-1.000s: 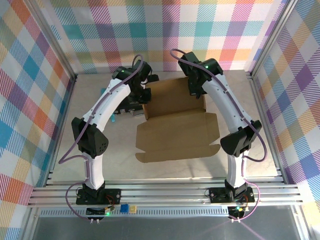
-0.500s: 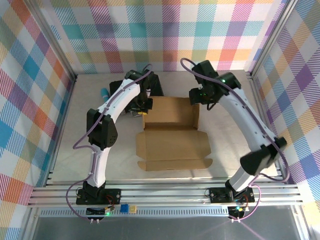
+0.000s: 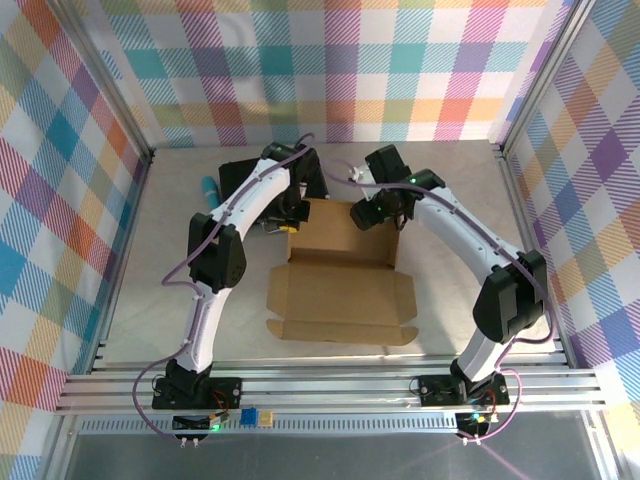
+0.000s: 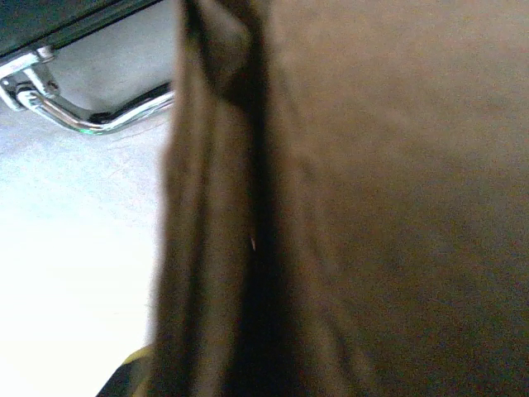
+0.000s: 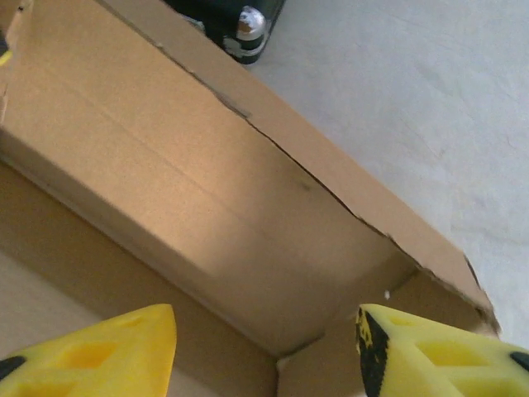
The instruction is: Fold the paper box
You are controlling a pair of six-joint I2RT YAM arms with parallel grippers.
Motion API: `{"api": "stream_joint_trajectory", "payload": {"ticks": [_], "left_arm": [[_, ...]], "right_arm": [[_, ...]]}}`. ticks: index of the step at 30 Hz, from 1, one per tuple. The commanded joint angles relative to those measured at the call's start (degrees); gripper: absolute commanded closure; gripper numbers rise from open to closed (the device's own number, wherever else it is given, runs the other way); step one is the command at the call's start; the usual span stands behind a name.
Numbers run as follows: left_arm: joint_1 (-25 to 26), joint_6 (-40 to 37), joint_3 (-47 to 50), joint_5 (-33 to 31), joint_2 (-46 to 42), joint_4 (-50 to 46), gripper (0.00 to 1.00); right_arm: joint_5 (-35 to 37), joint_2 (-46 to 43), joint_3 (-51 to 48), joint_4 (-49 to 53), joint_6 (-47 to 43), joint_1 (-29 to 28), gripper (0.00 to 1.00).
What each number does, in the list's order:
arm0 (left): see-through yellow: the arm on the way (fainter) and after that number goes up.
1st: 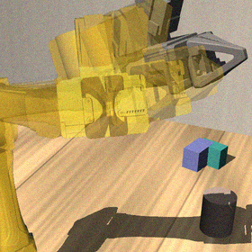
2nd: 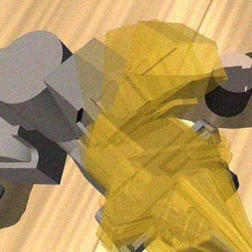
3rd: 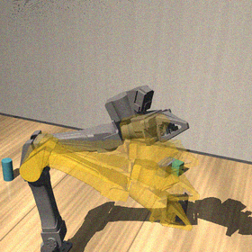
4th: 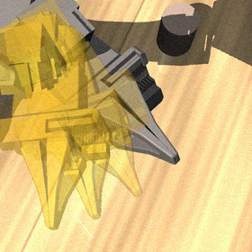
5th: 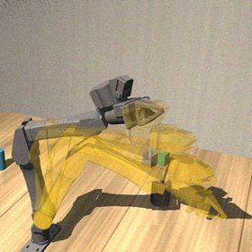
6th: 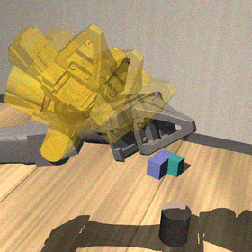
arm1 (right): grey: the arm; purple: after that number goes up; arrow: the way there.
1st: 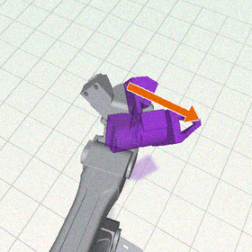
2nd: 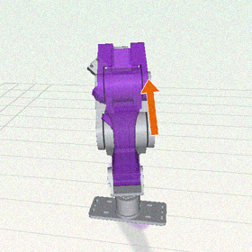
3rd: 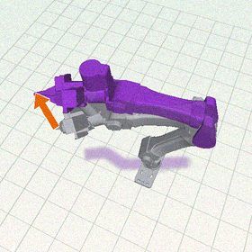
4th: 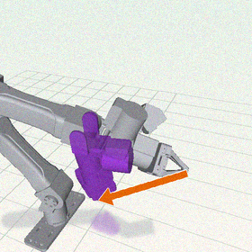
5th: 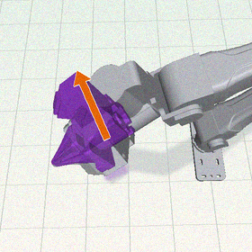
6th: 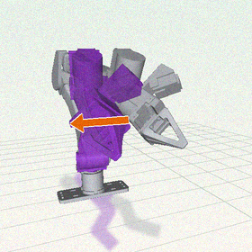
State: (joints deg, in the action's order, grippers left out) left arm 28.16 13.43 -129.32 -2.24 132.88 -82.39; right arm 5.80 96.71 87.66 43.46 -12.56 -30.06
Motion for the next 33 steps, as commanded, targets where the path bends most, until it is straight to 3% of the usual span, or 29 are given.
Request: {"api": "stream_joint_trajectory", "payload": {"ticks": [1,10,16,19,21,24,26,32,33], "left_arm": [[0.75,-1.65,-2.09,-0.81,0.4,-2.08,1.0],[1.28,-2.26,-2.03,-0.51,0.58,-1.37,1.0],[1.28,-2.66,-2.04,0.41,0.66,-0.42,1.0],[1.28,-2.73,-2.08,0.7,0.67,0.16,1.0],[1.28,-2.26,-2.12,0.16,0.17,0.75,1.0],[0.55,0.16,-2.76,0.6,-1.31,2.04,0.76],[-0.39,2.85,-3.17,1.29,-2.69,3.24,0.65],[-4.75,13.9,-1.69,5.25,-10.81,11.76,0.49],[-5.4,15.92,-1.64,6.04,-12.12,13.57,0.41]], "right_arm": [[-4.24,-1.99,-3.03,-13.34,-12.62,0.01,0.35],[-0.66,7.5,1.12,-14.62,-21.79,-0.35,0.32],[-1.86,12.88,4.55,-14.33,-23.05,-0.52,0.39],[-1.64,14.74,5.93,-14.64,-22.78,-0.87,0.48],[-0.44,15.56,6.63,-14.89,-22.36,-1.05,0.64],[1.96,15.58,6.69,-15.63,-21.33,-1.05,0.88],[2.98,15.21,6.57,-15.8,-20.49,-0.9,0.99],[2.87,14.06,7.16,-13.31,-18.37,-0.43,1.0],[3.15,13.96,7.33,-12.78,-17.7,-0.36,1.0]]}}
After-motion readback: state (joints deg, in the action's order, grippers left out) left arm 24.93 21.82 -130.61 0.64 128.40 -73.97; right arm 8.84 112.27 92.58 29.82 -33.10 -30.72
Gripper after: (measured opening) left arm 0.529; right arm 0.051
